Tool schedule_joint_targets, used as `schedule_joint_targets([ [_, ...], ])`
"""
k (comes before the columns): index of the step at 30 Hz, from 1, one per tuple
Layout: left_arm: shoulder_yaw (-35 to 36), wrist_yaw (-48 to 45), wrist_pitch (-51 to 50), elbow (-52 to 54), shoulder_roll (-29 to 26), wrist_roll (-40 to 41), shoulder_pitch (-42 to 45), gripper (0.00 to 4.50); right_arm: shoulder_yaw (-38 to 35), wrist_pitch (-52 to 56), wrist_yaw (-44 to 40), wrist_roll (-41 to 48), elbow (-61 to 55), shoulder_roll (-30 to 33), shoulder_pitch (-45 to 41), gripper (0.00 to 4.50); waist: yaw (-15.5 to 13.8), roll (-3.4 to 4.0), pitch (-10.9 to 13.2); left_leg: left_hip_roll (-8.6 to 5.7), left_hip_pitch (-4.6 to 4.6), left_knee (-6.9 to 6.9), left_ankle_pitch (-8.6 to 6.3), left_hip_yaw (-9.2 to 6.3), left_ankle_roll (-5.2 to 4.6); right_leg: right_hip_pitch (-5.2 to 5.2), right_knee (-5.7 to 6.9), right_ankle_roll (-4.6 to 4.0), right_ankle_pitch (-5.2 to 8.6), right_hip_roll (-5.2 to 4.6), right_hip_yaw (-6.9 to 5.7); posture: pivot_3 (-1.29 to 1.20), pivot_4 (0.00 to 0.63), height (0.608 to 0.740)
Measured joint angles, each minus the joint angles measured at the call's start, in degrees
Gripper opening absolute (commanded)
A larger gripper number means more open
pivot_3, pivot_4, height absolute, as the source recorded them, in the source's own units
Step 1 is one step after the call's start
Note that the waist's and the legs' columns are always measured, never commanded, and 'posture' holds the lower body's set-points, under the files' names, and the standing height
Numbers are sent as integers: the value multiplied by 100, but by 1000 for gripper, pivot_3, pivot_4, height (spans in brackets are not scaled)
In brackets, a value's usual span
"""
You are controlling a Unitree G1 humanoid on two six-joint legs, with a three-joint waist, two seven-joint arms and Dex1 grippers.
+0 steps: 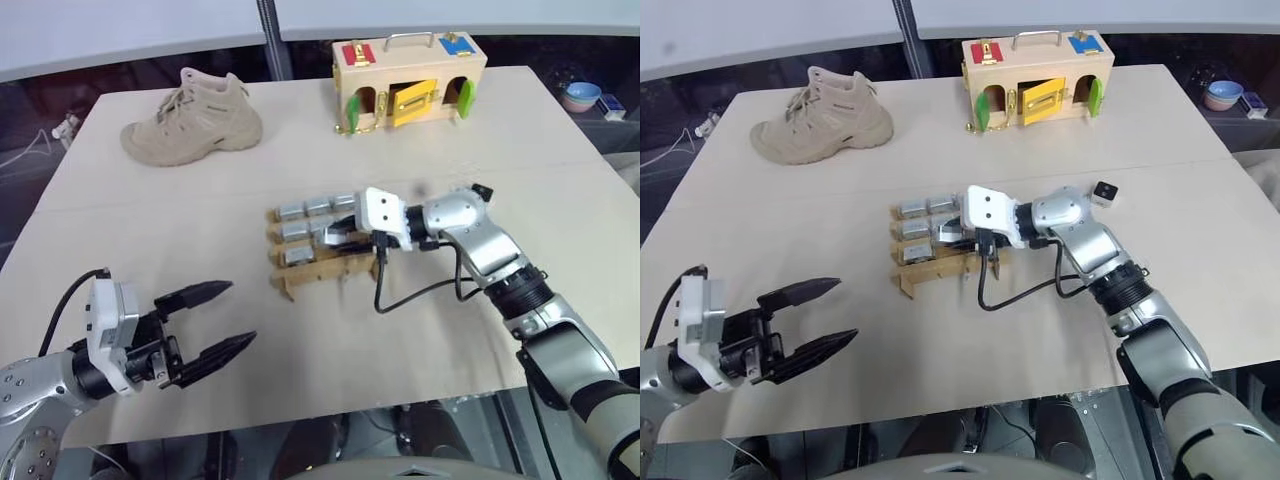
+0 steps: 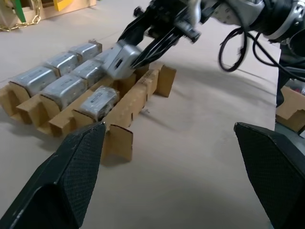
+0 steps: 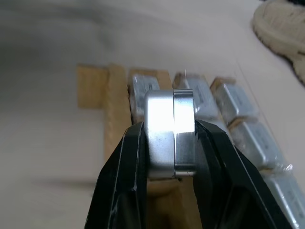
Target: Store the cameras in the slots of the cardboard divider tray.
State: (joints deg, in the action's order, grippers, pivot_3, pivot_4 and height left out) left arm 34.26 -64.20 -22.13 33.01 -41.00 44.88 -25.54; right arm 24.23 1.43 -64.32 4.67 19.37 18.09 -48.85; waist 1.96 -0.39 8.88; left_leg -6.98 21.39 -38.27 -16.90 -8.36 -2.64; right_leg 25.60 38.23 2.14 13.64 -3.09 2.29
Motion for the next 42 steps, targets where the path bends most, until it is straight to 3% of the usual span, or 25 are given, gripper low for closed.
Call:
schedule_joint_targets([
  [7, 75, 105, 7, 154, 11, 35, -153, 4500, 36, -427, -268, -219, 410, -121, -22, 760, 0, 0, 0, 1, 0, -1, 0, 0, 1, 0, 0, 0, 0, 1, 0, 0, 150, 740],
  [24, 119, 228, 14, 246, 20, 38, -184, 4500, 71, -232, -715, -432, 950, -249, -429, 760, -7, 0, -1, 1, -1, 0, -1, -2, 2, -2, -2, -1, 0, 1, -3, 0, 150, 740],
  [25, 118, 244, 14, 248, 20, 38, -173, 4500, 64, -149, -745, -419, 964, -256, -454, 1780, -10, 0, -1, 1, 0, 0, -1, -3, 2, -2, -2, -1, 0, 2, -3, 0, 150, 740],
  [30, 105, 316, 11, 252, 12, 40, -109, 4500, -144, 474, -667, -296, 341, -99, -289, 3881, -19, 1, 0, 1, 3, 0, -2, -4, 3, 2, -2, -1, -1, 1, -3, 0, 150, 740],
  [37, -317, 395, -18, 244, -31, 36, 435, 4500, -1711, 3515, 979, 496, -3325, 243, 293, 3881, -120, 2, -3, 1, 20, -3, -3, -14, 5, 10, -6, -1, -1, 2, -13, 0, 150, 740],
  [40, -536, 592, -123, 243, -56, 31, 717, 4500, -2164, 4965, 2041, 244, -3761, 323, 303, 3881, -140, 0, -6, 1, 18, -6, -3, -11, 5, 7, -6, -5, -4, 1, -12, 0, 150, 740],
  [42, -816, 740, -180, 233, -82, -11, 1061, 4500, -2904, 5870, 3500, -250, -3350, 22, 305, 3881, -160, -3, -12, 0, 17, -6, -2, -10, 6, 6, -4, -6, -5, 1, -13, 0, 150, 740],
])
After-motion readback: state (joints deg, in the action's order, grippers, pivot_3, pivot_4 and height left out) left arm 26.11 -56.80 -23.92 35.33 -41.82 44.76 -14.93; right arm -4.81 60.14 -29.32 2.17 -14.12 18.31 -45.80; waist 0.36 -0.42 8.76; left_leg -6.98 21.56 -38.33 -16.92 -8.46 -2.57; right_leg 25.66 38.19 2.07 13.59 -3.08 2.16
